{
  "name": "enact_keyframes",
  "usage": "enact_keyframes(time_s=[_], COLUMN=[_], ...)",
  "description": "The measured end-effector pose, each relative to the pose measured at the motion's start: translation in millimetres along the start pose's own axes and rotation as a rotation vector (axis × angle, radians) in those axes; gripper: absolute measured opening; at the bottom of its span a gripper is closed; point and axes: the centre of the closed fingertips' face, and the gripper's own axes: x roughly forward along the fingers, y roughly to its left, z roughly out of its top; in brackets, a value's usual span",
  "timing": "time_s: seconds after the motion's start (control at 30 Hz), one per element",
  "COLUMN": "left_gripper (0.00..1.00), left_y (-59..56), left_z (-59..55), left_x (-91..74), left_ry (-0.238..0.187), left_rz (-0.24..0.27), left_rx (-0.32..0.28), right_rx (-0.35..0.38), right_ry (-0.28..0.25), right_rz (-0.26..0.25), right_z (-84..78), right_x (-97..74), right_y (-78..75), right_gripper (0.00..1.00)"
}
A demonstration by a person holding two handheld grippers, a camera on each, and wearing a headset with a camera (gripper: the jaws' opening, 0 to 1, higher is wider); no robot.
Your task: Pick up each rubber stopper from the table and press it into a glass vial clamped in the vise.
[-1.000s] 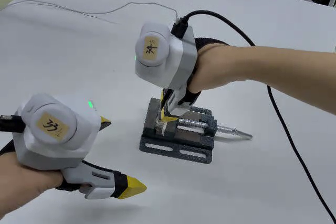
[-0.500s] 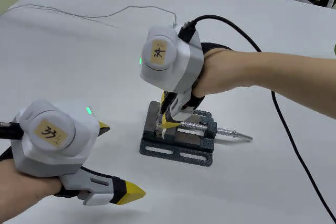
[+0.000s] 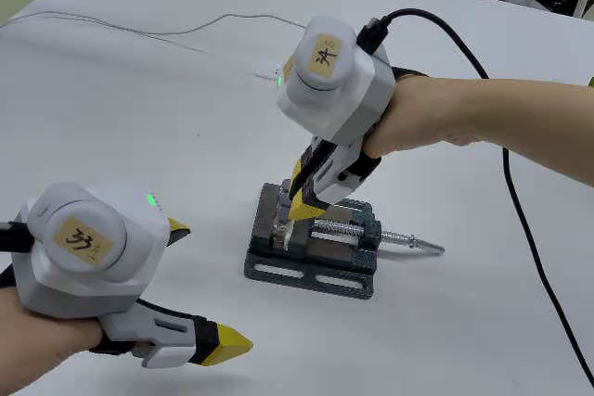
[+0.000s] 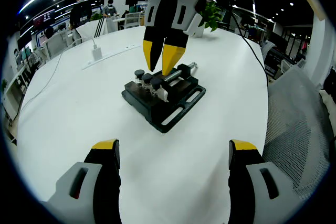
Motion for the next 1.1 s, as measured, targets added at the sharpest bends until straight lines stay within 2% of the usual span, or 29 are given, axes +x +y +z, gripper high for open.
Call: enact_keyframes(time_s=[0.4, 1.1], left_gripper=[0.84, 0.83], left_y=[-0.7, -5.3], left_z=[-7.2, -15.0], left_x=[3.6, 8.8], left_ry=[0.011, 0.024], left_rz=[-0.006, -0.016], left_rx=[-0.014, -0.03], right_rx=[0.003, -0.037], right_ry=[-0.006, 0.034], right_rz=[0.026, 0.044], right_z=[2.3, -0.8], right_x=[7.7, 8.0], right_y=[3.9, 7.9], right_gripper=[0.01, 0.0])
